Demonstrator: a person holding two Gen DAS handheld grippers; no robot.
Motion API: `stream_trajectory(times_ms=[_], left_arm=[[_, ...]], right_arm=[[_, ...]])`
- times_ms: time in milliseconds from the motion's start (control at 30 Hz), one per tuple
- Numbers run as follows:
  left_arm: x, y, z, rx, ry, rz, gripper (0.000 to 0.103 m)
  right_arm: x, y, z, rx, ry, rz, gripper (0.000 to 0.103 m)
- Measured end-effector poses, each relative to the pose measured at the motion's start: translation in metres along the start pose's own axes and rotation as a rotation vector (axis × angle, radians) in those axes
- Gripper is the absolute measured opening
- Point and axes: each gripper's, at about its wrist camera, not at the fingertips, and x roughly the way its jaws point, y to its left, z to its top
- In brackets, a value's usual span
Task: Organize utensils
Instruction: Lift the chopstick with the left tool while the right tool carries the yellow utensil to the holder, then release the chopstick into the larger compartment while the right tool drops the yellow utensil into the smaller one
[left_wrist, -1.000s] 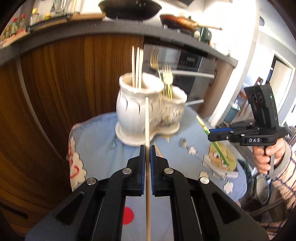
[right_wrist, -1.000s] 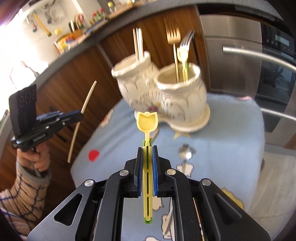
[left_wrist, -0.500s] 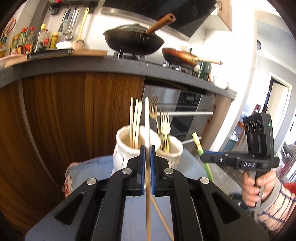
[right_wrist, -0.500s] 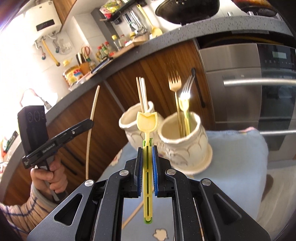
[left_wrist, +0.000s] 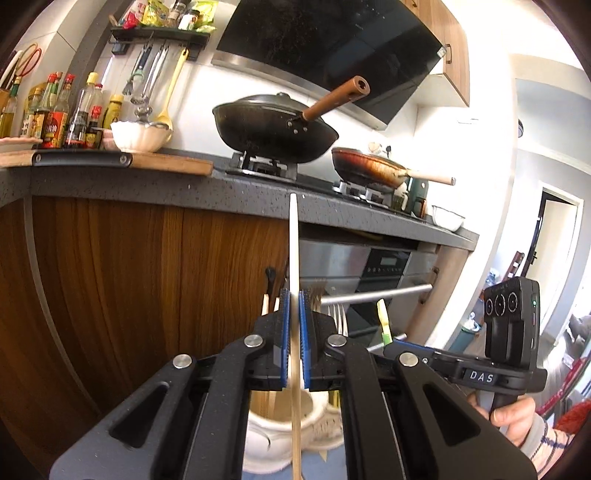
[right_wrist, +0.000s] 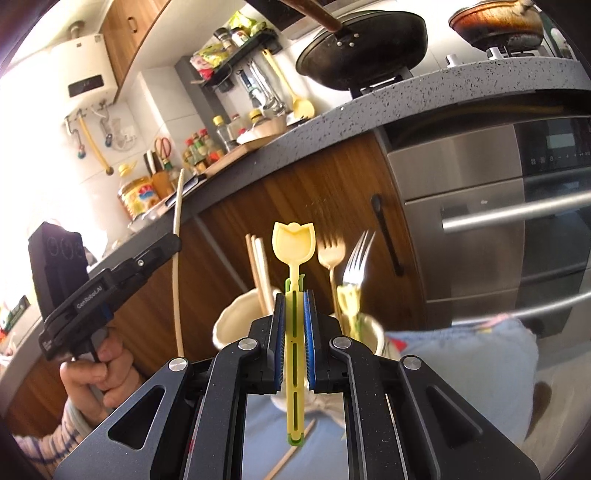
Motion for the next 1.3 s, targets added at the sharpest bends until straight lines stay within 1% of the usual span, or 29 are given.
stream_trajectory(times_ms=[133, 300, 433, 500, 700, 800, 933, 1167, 1300], left_arm=[[0.007, -0.001, 0.005, 0.016, -0.059, 0.012, 0.005], [0.018, 0.003, 0.007, -0.002, -0.127, 0.03, 0.005], [0.025, 0.003, 0.002, 0.003, -0.176, 0.067, 0.005], [0.03, 0.002, -0.005, 0.017, -0.181, 0.084, 0.005], [0.041, -0.002, -0.033, 0.05, -0.134, 0.104, 0.005], [0.039, -0.003, -0.046, 0.048, -0.107, 0.111, 0.005], [0.035, -0.002, -0.057, 0.054, -0.06, 0.139, 0.005], [0.043, -0.005, -0.061, 0.091, 0.045, 0.18, 0.005], [0.048, -0.002, -0.059, 0.089, 0.085, 0.203, 0.005]], right_arm=[[0.007, -0.001, 0.008, -0.018, -0.034, -0.017, 0.01], [0.021, 0.004, 0.014, -0.069, -0.077, -0.075, 0.01], [0.032, 0.007, 0.01, -0.117, -0.107, -0.123, 0.01], [0.035, 0.007, 0.005, -0.135, -0.115, -0.137, 0.01], [0.044, 0.008, -0.012, -0.2, -0.105, -0.199, 0.01], [0.042, 0.007, -0.02, -0.208, -0.096, -0.211, 0.01], [0.041, 0.007, -0.031, -0.211, -0.065, -0.228, 0.01], [0.046, 0.009, -0.04, -0.225, 0.0, -0.264, 0.01], [0.051, 0.011, -0.04, -0.241, 0.038, -0.277, 0.01]])
